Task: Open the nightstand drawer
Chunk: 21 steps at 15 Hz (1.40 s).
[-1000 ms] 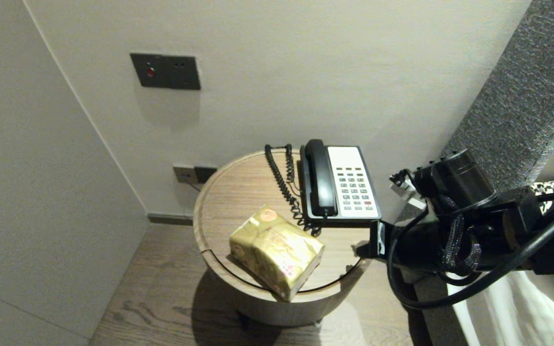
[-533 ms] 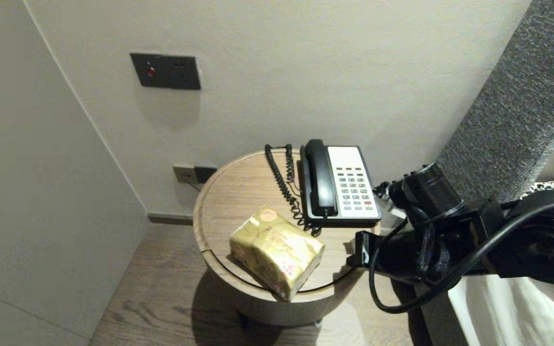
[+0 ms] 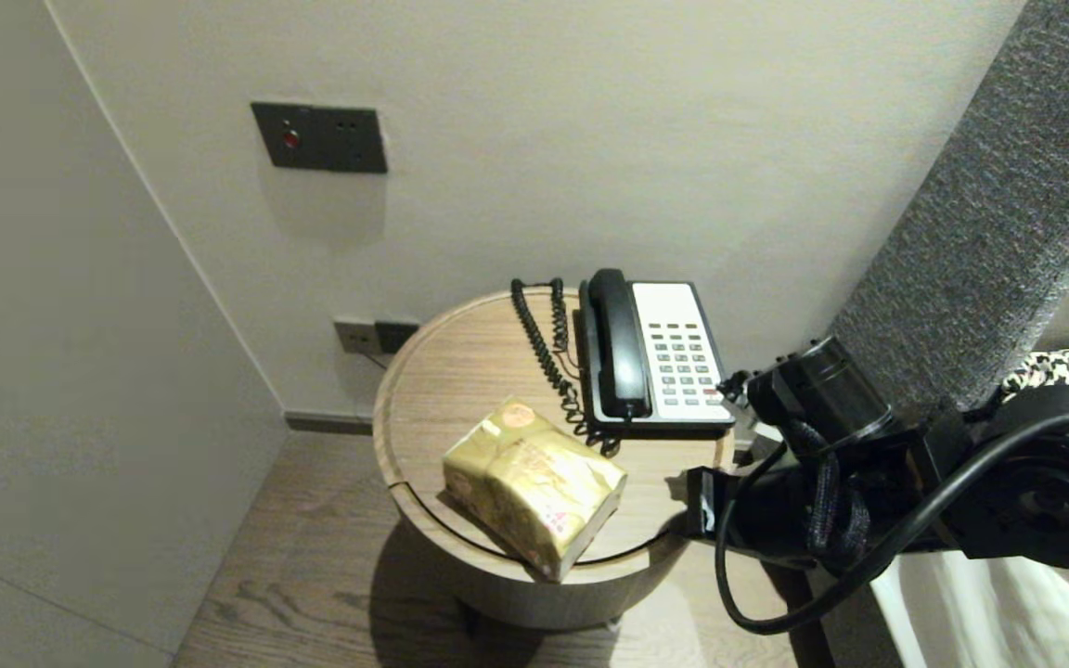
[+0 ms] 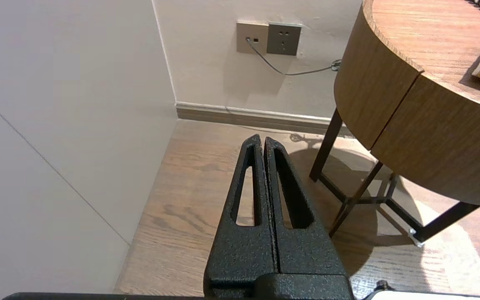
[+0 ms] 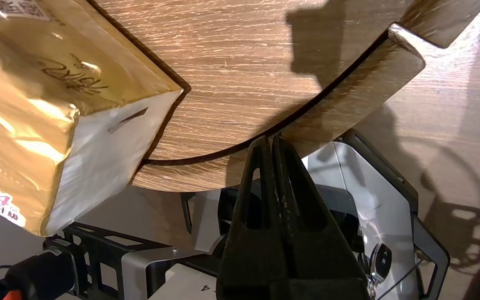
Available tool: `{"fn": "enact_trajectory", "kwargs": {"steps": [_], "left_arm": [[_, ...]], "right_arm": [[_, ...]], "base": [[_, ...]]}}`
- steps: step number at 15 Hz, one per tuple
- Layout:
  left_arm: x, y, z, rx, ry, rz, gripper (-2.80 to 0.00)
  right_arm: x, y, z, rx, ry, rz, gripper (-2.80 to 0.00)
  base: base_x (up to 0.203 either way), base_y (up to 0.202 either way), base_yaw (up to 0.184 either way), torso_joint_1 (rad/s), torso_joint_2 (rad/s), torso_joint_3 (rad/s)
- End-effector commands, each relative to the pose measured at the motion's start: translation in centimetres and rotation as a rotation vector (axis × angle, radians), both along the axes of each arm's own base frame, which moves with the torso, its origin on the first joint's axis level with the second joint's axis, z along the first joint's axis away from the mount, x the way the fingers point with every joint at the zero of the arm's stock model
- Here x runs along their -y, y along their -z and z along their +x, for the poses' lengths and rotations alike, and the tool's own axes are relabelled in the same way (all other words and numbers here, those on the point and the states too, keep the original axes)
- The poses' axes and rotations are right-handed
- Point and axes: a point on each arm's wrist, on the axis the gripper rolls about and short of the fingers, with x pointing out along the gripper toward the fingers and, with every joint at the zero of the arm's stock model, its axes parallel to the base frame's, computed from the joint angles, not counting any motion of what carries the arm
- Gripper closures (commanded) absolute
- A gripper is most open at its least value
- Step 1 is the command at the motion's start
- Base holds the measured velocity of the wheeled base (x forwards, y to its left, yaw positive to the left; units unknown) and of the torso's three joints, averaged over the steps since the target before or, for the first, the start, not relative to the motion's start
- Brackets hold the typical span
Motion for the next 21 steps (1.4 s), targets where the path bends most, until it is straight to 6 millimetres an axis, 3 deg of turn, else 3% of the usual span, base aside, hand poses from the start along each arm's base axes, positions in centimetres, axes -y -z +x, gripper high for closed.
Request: {"fn": "enact_trajectory", "kwargs": {"steps": [1,15,21], "left_arm": [[0.0,0.0,0.0,0.002,-0.001,-0.001,0.00],[0.0,0.0,0.0,0.002,-0.001,-0.001,0.00],[0.0,0.0,0.0,0.002,-0.001,-0.001,0.00]], "right_arm": [[0.2,0.4,-0.3,0.006,0.001,0.008,0.00],[0.1,0.9,-2.7,0.006,-0.052,0.008,0.00],[0.6,1.8,-5.2,-0.028,-0.108,-0.012,0.00]], "base": [[0.000,0.000,0.000,0.000,0.00,0.000],[0.000,0.000,0.000,0.000,0.00,0.000],[0.000,0.000,0.000,0.000,0.00,0.000]]}}
